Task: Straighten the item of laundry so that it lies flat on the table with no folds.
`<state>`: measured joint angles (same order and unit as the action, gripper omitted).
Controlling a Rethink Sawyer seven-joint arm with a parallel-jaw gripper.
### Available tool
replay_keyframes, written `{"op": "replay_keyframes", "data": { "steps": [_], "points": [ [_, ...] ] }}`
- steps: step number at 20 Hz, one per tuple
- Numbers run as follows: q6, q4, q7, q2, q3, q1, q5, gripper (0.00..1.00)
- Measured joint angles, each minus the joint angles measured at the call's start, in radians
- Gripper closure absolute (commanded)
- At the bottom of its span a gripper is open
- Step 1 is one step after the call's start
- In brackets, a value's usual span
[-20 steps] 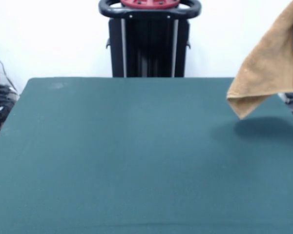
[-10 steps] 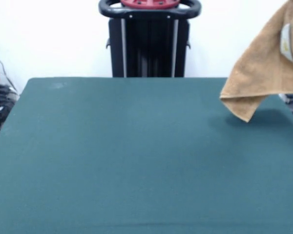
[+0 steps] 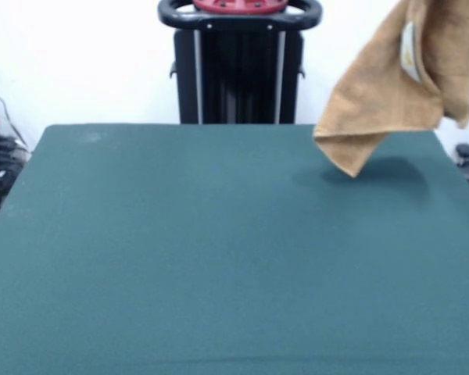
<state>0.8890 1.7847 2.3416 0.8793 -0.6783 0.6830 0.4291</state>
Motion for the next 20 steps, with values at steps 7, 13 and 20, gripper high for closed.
{"op": "replay_keyframes", "data": {
  "steps": [7, 13, 20],
  "points": [
    [0.001, 0.036, 0.0, 0.059, -0.045, 0.095, -0.033, 1.0],
    [0.002, 0.055, 0.022, 0.1, -0.062, 0.175, -0.012, 1.0],
    [-0.014, 0.136, 0.102, 0.117, -0.059, 0.204, 0.055, 1.0]
  ]
}}
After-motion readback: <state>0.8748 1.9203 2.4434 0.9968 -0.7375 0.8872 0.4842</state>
